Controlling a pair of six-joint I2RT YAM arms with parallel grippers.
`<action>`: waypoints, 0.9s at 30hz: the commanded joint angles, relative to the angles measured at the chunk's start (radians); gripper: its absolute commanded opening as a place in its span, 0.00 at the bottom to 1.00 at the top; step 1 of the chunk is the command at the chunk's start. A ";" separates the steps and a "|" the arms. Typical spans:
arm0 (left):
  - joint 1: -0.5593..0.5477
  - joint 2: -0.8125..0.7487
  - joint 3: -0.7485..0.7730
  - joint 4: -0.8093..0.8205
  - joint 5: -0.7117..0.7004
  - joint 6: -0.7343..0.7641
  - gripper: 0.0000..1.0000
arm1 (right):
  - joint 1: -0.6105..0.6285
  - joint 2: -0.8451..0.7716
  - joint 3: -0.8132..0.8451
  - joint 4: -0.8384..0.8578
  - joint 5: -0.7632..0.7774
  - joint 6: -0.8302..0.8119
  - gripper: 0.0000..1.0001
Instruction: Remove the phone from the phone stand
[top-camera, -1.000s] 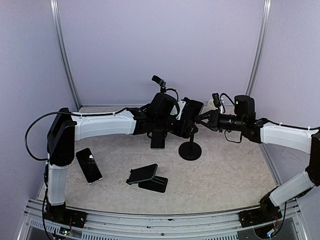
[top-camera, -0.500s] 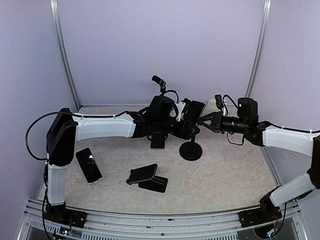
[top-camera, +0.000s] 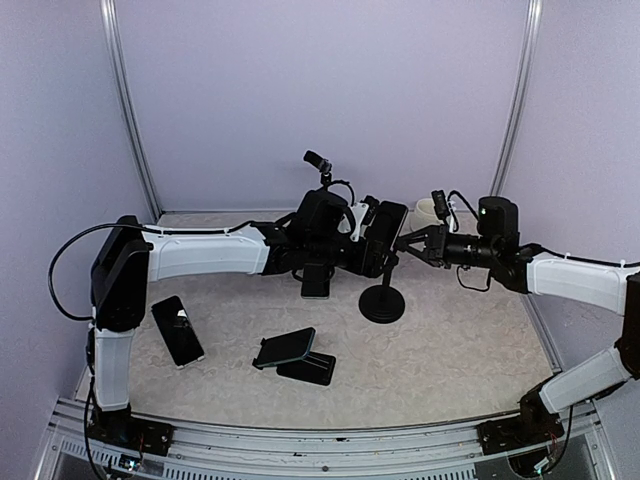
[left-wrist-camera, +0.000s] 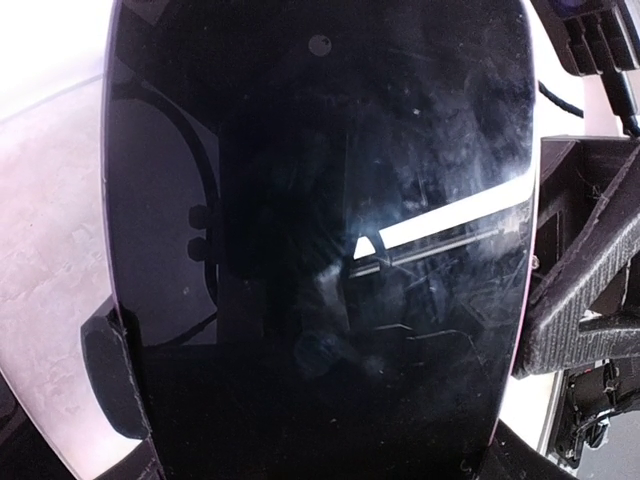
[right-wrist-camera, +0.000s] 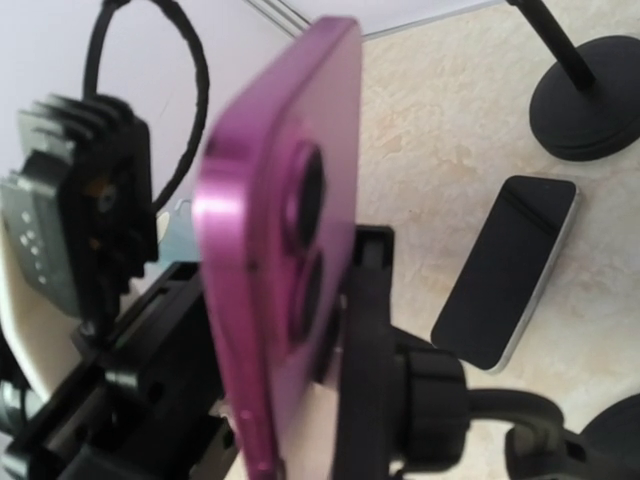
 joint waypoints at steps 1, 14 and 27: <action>0.178 -0.020 -0.020 -0.175 -0.401 -0.132 0.00 | -0.044 -0.083 -0.030 -0.029 -0.081 -0.030 0.00; 0.077 -0.072 -0.088 0.151 0.197 0.017 0.00 | -0.045 -0.056 -0.034 -0.017 -0.044 -0.029 0.00; -0.048 -0.018 0.037 0.174 0.359 0.058 0.00 | -0.040 -0.008 -0.010 0.039 -0.043 -0.008 0.00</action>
